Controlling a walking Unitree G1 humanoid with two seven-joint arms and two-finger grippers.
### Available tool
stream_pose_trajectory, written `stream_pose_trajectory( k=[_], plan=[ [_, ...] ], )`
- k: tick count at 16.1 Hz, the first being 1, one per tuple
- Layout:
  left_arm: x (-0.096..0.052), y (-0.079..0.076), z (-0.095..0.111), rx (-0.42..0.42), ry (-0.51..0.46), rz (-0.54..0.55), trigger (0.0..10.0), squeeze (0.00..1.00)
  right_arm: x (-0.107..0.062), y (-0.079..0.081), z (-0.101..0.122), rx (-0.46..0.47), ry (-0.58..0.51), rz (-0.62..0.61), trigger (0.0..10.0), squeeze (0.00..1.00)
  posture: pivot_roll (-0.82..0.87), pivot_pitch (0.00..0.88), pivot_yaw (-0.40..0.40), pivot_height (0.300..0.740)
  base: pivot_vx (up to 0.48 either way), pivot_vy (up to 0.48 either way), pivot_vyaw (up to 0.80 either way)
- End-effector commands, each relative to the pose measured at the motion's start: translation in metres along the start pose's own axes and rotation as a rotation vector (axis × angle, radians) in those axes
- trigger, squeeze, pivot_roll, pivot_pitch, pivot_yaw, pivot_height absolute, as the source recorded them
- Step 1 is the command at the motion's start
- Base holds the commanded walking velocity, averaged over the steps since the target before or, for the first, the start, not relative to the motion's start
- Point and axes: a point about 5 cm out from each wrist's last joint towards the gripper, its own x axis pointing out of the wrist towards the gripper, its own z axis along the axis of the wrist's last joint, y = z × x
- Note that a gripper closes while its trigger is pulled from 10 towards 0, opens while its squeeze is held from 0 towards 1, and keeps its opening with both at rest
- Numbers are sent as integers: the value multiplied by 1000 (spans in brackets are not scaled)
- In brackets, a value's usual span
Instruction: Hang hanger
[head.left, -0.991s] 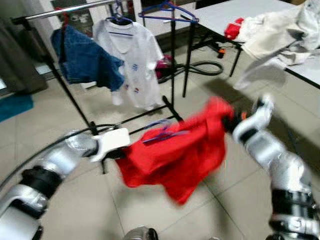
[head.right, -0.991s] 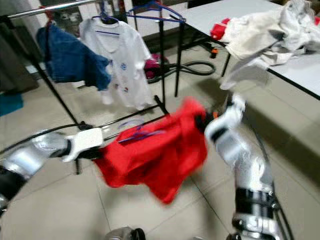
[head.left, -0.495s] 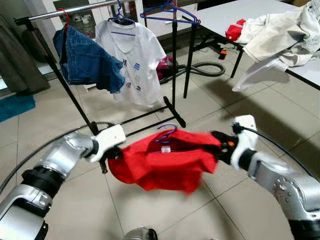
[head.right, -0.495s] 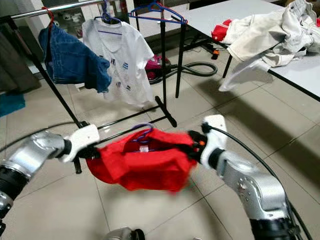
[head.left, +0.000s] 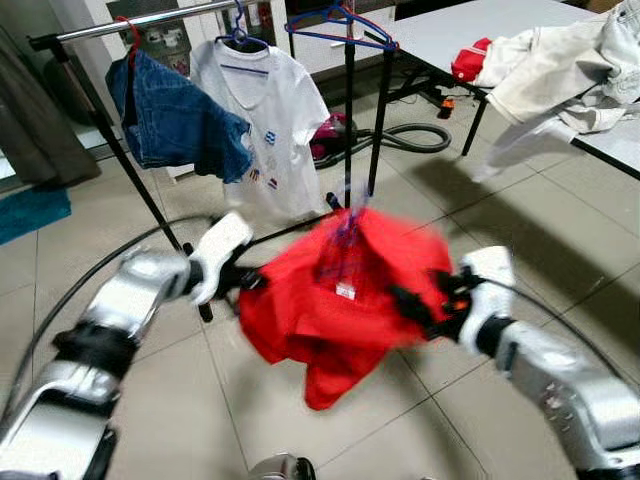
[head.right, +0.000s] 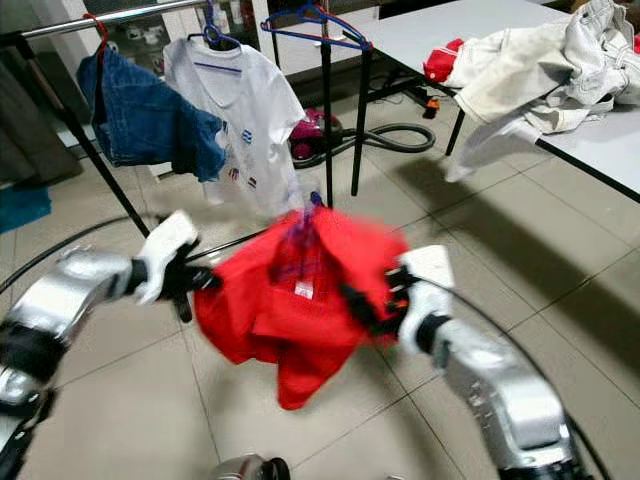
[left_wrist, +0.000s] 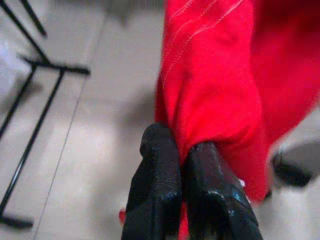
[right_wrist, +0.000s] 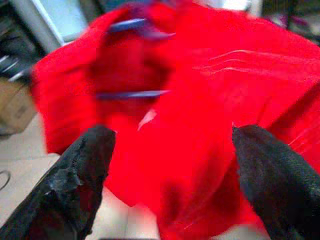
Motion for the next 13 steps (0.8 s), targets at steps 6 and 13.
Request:
stream_pose_trajectory(
  k=[6,13],
  plan=[
    [-7,5,16,217,-57,1,0,0,-22,-3,35,-167,-196,125,10000,1000,-23,21,104,740,0,0,0],
    [-16,-16,38,383,-383,-216,0,0,-37,-25,53,-291,-140,318,10000,1000,-28,3,107,740,0,0,0]
  ],
)
